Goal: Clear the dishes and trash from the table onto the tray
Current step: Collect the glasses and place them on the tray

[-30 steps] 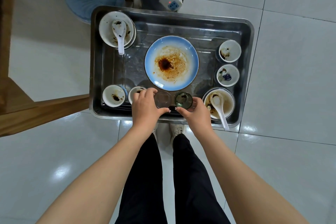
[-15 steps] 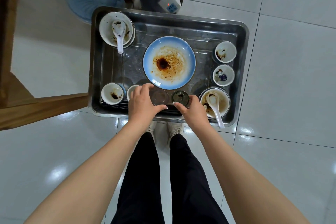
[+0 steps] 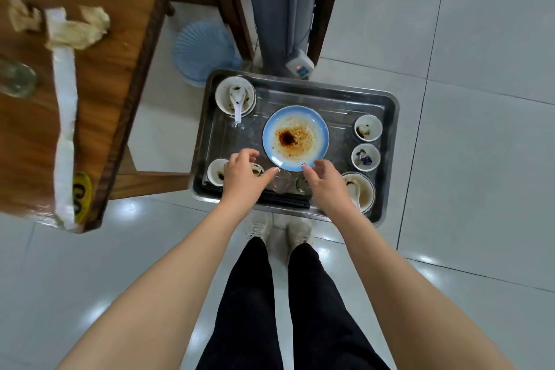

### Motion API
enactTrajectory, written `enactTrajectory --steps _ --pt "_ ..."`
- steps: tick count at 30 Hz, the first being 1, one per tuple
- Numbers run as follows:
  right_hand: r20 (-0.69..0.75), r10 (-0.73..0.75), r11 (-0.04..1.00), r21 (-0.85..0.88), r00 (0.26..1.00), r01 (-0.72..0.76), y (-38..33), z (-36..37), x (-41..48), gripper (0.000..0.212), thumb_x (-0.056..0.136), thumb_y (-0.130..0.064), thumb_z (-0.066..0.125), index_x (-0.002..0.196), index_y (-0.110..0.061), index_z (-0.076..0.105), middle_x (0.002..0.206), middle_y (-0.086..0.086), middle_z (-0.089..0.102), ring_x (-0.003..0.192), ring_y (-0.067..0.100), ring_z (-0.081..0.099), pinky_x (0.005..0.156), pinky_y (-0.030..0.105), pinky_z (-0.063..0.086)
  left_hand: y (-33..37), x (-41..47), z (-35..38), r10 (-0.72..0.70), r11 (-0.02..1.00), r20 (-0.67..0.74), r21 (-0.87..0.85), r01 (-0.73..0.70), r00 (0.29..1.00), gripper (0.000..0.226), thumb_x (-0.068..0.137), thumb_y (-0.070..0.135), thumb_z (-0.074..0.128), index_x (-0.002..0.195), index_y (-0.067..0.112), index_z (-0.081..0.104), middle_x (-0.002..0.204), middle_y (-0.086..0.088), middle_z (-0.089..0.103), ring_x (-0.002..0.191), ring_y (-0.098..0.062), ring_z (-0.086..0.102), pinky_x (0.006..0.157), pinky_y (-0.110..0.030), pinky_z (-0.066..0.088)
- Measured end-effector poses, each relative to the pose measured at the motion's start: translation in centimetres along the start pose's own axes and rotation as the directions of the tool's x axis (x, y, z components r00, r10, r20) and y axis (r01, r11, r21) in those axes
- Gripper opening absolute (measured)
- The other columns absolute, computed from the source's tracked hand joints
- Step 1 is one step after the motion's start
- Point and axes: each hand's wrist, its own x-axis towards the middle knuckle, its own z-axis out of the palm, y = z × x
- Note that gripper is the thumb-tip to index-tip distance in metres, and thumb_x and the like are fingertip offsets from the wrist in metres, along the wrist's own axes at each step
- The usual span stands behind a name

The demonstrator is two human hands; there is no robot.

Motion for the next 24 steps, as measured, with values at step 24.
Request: enactTrajectory --steps 24 --pt "0.205 -0.609 0.791 0.23 0.766 0.567 -27.5 -3.5 -17.2 0.061 0.095 -0.033 0.054 0.148 -0.021 0.028 0.146 0.002 0.043 0.125 0.016 0.046 0.106 0.035 0.04 13.5 -15.5 -23.0 -0.077 0.64 -0.474 -0.698 -0.321 0.877 0.027 0.097 0.026 0.053 0.123 0.024 0.048 0.12 0.005 0.056 0.106 -0.007 0.054 0.082 -0.018 0.045"
